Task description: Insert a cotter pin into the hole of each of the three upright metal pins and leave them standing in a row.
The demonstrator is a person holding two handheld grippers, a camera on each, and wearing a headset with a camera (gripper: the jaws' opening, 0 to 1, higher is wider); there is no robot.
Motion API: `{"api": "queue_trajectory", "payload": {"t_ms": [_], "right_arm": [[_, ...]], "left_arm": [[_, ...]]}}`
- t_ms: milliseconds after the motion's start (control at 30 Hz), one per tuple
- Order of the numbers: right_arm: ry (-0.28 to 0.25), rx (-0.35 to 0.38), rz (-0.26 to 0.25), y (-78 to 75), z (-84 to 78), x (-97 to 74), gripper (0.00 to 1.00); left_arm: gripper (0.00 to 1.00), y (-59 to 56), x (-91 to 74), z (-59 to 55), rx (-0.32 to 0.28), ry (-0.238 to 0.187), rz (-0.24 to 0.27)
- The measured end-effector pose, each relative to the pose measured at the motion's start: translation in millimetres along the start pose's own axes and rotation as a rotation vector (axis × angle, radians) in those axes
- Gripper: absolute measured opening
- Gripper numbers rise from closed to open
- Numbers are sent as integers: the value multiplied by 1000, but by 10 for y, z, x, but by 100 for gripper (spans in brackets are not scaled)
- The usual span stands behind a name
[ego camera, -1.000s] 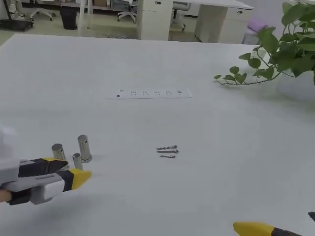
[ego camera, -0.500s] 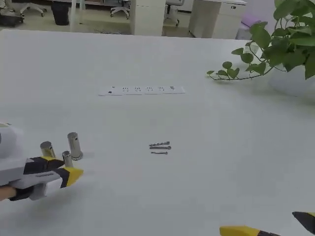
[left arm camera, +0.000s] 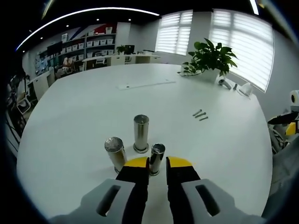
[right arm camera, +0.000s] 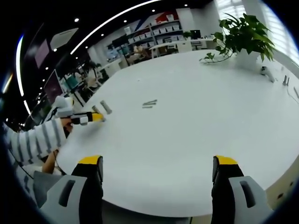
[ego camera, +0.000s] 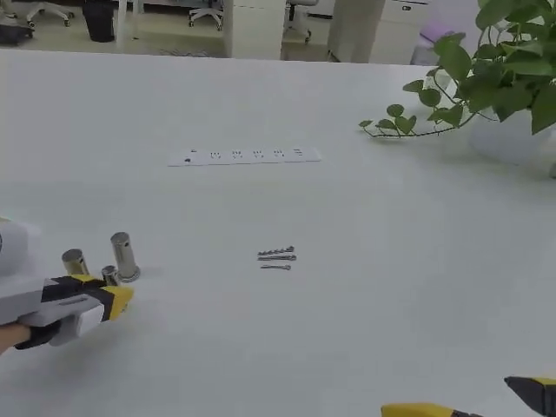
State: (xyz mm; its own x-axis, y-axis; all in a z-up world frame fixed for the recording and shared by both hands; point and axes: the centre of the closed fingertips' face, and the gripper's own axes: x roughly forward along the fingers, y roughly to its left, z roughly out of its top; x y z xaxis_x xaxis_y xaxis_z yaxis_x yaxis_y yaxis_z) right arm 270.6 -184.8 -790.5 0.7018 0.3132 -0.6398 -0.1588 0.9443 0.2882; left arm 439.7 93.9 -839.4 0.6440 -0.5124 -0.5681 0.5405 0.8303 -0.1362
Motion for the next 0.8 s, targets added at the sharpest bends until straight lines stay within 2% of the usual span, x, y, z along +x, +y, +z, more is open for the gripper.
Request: {"api": "queue_trajectory", "payload": {"t_ms": [267, 533, 600, 633, 800], "right_arm": [[1, 1, 4, -13, 6, -9, 99], [7, -3, 9, -6, -14, -16, 98], [9, -4, 12, 0, -16, -14, 98], [7, -8, 15, 2, -11, -12, 98], [2, -8, 25, 12, -5, -5, 98]], "left_arm": [[9, 26, -11, -10, -4, 2, 15], [8, 3, -38, -30, 7, 12, 23], [7, 13, -60, -15, -13, 5, 30], [7, 23, -76, -32, -39, 16, 41], [7, 4, -169, -21, -24, 11, 66]]}}
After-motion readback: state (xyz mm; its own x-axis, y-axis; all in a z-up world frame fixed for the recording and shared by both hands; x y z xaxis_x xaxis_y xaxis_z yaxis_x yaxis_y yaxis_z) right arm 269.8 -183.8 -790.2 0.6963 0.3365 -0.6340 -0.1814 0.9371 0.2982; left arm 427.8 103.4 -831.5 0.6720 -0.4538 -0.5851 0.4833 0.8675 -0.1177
